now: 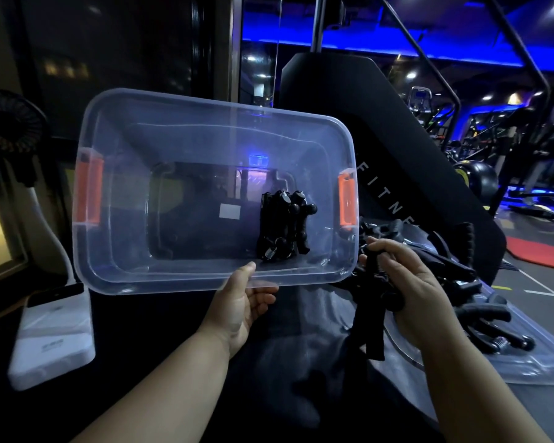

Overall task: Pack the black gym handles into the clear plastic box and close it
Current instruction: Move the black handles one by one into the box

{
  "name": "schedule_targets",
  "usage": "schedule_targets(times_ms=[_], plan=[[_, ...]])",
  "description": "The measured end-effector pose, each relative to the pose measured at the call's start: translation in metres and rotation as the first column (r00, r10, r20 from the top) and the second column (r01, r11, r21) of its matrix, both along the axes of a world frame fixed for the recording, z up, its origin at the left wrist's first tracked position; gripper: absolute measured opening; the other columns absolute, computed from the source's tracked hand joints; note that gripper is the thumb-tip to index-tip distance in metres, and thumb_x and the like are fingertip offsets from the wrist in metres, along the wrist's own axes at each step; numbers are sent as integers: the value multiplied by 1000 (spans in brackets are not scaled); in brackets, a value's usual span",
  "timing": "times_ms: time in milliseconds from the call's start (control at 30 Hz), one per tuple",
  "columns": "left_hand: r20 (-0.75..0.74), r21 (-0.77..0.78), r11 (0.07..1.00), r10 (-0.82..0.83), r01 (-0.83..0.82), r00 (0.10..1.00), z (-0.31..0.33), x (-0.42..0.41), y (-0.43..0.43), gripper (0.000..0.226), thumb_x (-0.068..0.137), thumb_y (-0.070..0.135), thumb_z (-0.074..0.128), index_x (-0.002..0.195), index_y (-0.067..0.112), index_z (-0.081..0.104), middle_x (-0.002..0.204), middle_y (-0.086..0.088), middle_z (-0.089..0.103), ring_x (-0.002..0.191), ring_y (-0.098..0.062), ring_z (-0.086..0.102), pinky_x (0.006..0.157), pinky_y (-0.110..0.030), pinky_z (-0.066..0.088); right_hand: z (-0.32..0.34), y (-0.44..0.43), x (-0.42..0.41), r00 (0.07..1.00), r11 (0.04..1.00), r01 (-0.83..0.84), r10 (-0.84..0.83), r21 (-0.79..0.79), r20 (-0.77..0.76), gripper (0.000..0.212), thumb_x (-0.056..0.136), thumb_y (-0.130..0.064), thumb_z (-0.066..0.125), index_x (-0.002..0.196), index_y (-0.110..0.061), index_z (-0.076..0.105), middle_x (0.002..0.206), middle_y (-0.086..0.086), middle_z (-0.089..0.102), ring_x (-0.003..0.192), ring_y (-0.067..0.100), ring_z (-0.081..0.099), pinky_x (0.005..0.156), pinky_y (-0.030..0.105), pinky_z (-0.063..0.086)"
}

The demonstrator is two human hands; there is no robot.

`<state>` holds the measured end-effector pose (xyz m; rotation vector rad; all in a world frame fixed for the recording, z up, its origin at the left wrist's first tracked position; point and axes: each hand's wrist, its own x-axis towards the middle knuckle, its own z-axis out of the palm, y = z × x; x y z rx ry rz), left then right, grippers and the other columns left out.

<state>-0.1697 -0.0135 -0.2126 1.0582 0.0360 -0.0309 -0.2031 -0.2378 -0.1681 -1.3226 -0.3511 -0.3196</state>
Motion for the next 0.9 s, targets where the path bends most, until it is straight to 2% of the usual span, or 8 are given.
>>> schedule_targets(times_ms=[100, 233, 300, 367, 600, 767, 833, 900], plan=[[2, 9, 1000, 3, -3, 1000, 1, -2, 0, 23, 94, 33, 47, 102, 14, 55, 75, -10, 69, 56, -13, 59, 62, -26, 44, 6, 7, 0, 997, 970, 79, -82, -230, -5, 35, 95, -2, 47, 87, -27, 70, 99, -3, 66, 94, 16, 57, 90, 38, 45], [-2, 13, 1000, 2, -2, 1000, 2, -2, 0, 21, 94, 32, 48, 102, 14, 55, 74, -9, 69, 57, -14, 59, 64, -27, 44, 13, 12, -5, 992, 924, 97, -122, -370, -44, 25, 83, -4, 68, 95, -26, 65, 82, 0, 66, 79, 17, 60, 72, 29, 52], [-2, 11, 1000, 5, -5, 1000, 2, -2, 0, 21, 94, 32, 48, 101, 14, 55, 74, -9, 69, 56, -14, 59, 63, -27, 43, 14, 12, -7, 979, 853, 166, -204, -495, -24, 35, 76, -12, 77, 97, -35, 60, 82, 5, 67, 73, 15, 62, 72, 33, 54], [-3, 13, 1000, 3, -3, 1000, 1, -1, 0, 29, 94, 33, 49, 107, 9, 56, 74, -9, 70, 54, -12, 60, 61, -26, 44, 17, 11, -9, 956, 761, 241, -293, -602, 13, 48, 68, -20, 83, 98, -41, 53, 84, 0, 69, 70, 12, 62, 71, 31, 52], [-18, 14, 1000, -8, 8, 1000, -1, 1, 1, 43, 93, 34, 49, 121, 2, 52, 72, -8, 71, 52, -10, 61, 59, -24, 45, 21, 9, -16, 924, 515, 306, -365, -801, 118, 71, 55, -27, 83, 101, -57, 39, 101, -17, 54, 89, 8, 56, 74, 27, 46], [-20, 5, 1000, -14, 15, 1000, 0, 0, 3, 39, 93, 34, 50, 118, 5, 52, 73, -8, 71, 54, -11, 61, 60, -24, 45, 13, 14, -18, 887, 303, 374, -394, -876, 242, 79, 70, -24, 75, 134, -41, 32, 137, -10, 40, 103, 15, 54, 82, 31, 45], [-25, -3, 1000, -13, 13, 1000, 0, 0, 3, 37, 92, 34, 51, 116, 6, 52, 72, -8, 71, 54, -11, 61, 60, -25, 45, 10, 16, -18, 869, 289, 429, -391, -856, 304, 75, 75, -19, 72, 137, -35, 32, 142, -8, 37, 109, 14, 51, 80, 28, 41], [-26, -9, 1000, -13, 13, 1000, 1, 0, 3, 36, 93, 34, 51, 115, 6, 53, 70, -7, 71, 52, -10, 61, 60, -24, 45, 7, 15, -17, 862, 331, 455, -395, -827, 317, 73, 76, -14, 70, 137, -32, 35, 141, -7, 40, 116, 13, 48, 85, 26, 38]])
